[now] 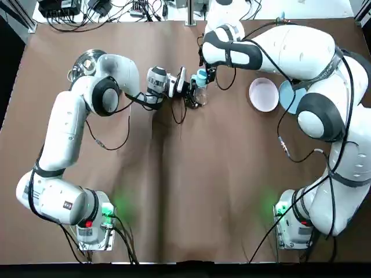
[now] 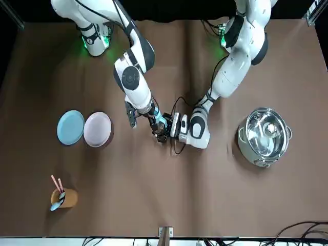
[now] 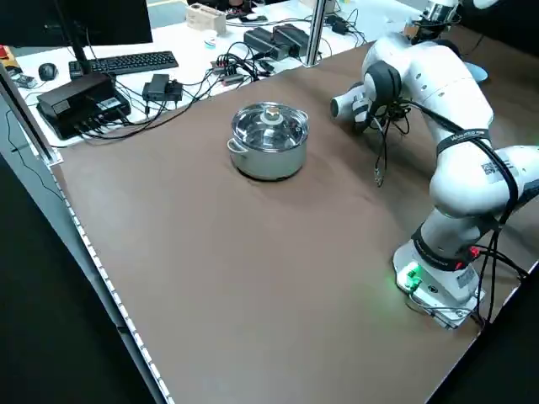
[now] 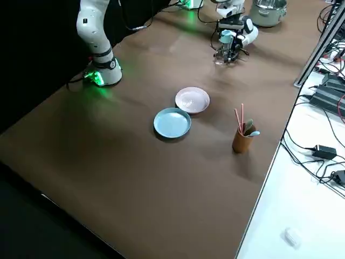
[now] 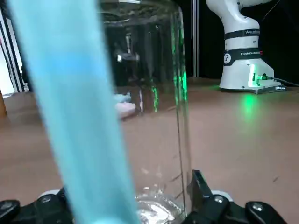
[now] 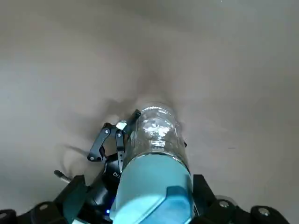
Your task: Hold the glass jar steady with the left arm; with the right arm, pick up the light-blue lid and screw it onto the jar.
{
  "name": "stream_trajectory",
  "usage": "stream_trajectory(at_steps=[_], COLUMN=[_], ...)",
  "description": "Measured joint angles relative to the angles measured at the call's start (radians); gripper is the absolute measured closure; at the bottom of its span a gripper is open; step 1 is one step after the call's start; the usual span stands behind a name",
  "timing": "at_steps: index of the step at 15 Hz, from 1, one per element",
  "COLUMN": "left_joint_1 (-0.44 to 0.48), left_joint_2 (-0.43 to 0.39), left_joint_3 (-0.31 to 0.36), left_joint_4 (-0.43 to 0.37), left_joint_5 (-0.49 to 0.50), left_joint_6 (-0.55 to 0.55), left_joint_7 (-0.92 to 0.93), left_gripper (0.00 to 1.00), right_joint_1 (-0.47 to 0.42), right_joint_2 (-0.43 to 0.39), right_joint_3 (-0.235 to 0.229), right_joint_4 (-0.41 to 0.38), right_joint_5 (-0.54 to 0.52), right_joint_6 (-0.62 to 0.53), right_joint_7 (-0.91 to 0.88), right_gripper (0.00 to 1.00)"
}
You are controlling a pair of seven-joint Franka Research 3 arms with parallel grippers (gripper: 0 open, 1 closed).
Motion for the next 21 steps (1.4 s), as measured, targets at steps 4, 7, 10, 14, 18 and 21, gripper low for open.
stream_trajectory(at_steps=[4,7,10,14,18,21], left_joint_1=[0.0,0.0,0.0,0.0,0.0,0.0], left_joint_2=[0.0,0.0,0.0,0.0,0.0,0.0], left_joint_3=[0.0,0.0,0.0,0.0,0.0,0.0], left_joint_4=[0.0,0.0,0.0,0.0,0.0,0.0], left_joint_5=[0.0,0.0,0.0,0.0,0.0,0.003], left_joint_6=[-0.002,-0.002,-0.003,-0.003,-0.003,-0.003], left_joint_7=[0.014,0.017,0.017,0.018,0.018,0.02], left_gripper=[0.07,0.07,0.07,0.07,0.07,0.07], right_joint_1=[-0.033,-0.055,-0.074,-0.137,-0.282,-0.376], right_joint_2=[0.0,0.0,-0.001,-0.03,-0.075,-0.082], right_joint_3=[-0.005,-0.006,-0.007,-0.008,-0.008,-0.008], right_joint_4=[0.014,0.024,0.029,0.043,0.061,0.103], right_joint_5=[-0.009,-0.012,-0.012,-0.012,-0.011,0.009], right_joint_6=[0.009,0.003,-0.019,-0.104,-0.23,-0.352], right_joint_7=[-0.004,-0.027,-0.047,-0.13,-0.397,-0.622], right_gripper=[0.0,0.0,0.0,0.0,0.0,0.0])
